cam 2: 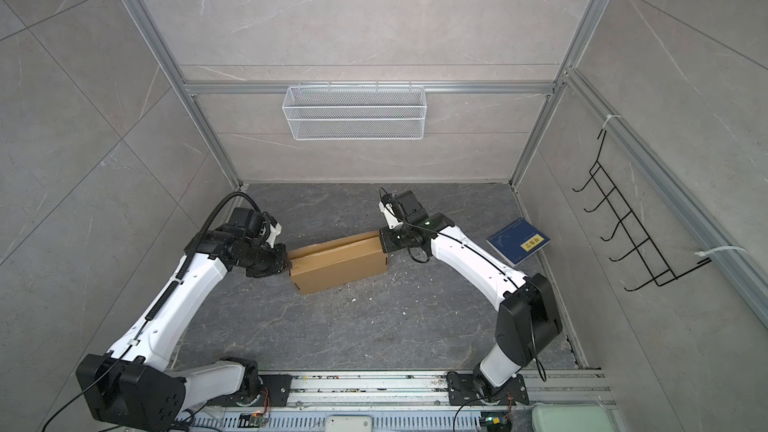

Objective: Fold the paper box

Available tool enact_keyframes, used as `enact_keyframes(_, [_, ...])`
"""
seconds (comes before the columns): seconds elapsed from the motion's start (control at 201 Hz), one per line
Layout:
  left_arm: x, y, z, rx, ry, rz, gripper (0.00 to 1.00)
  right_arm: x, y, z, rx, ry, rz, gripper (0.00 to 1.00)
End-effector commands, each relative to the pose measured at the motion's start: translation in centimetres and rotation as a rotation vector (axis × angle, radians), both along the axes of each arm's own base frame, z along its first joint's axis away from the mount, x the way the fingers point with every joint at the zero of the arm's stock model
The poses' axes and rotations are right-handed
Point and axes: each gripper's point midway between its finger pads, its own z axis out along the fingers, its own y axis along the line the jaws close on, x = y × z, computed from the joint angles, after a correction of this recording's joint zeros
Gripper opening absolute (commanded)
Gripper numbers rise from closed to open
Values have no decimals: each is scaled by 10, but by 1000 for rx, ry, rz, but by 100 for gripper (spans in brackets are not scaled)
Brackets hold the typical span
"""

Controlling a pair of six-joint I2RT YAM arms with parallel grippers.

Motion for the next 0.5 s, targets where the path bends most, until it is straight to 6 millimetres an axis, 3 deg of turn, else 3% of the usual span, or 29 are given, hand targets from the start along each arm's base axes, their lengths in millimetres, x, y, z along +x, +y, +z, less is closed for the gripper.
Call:
enact_keyframes(0.0, [0, 4, 1, 33, 0, 15, 18, -9, -1, -20, -37, 79, 4, 0])
enact_keyframes(0.498, [7, -4, -3, 41, -3, 19, 18, -9, 0, -22, -37, 86, 1, 0])
